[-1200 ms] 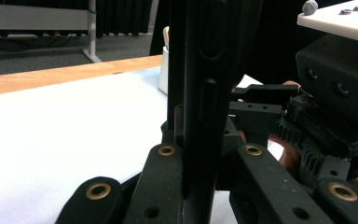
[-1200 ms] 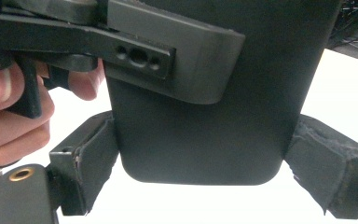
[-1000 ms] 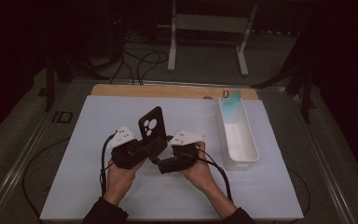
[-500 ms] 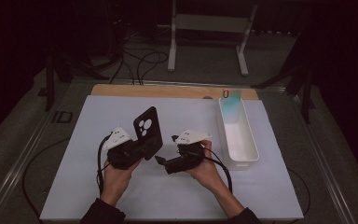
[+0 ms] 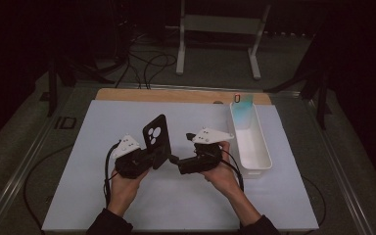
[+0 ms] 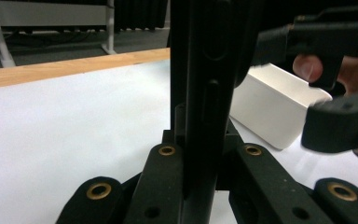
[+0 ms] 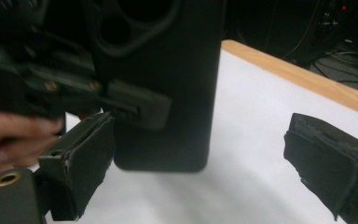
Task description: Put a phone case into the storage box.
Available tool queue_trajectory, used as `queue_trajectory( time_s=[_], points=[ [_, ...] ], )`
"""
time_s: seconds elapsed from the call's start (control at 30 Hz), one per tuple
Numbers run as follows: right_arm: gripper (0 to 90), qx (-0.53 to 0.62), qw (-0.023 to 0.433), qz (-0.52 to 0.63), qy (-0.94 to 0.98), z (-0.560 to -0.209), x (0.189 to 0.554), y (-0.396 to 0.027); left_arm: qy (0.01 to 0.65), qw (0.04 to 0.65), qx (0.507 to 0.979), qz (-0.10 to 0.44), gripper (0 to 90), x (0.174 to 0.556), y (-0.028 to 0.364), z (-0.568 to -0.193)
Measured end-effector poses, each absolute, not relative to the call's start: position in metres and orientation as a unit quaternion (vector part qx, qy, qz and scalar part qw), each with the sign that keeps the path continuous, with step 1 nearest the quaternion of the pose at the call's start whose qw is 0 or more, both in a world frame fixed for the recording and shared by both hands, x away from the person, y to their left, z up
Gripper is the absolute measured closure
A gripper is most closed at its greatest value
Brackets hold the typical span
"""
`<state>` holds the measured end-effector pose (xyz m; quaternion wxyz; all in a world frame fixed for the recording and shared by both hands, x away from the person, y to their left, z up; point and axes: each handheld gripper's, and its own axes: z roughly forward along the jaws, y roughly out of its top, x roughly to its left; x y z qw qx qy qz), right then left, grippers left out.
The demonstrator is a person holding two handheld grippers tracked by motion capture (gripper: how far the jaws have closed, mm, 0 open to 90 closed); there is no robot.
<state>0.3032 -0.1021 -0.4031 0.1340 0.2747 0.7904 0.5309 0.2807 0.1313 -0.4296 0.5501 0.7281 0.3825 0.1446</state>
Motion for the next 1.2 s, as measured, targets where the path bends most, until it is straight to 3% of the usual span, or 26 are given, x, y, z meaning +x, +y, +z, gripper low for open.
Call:
queue_trajectory(
  time_s=[0.53, 1.2],
  points=[
    [8.6, 0.279, 0.136, 0.555, 0.771, -0.380, 0.308, -0.080, 0.369, 0.538, 0.745, 0.139, 86.0, 0.278, 0.119, -0.440],
    [12.6, 0.310, 0.143, 0.549, 0.763, -0.381, 0.310, -0.064, 0.356, 0.529, 0.756, 0.147, 85.6, 0.274, 0.109, -0.443]
  ],
)
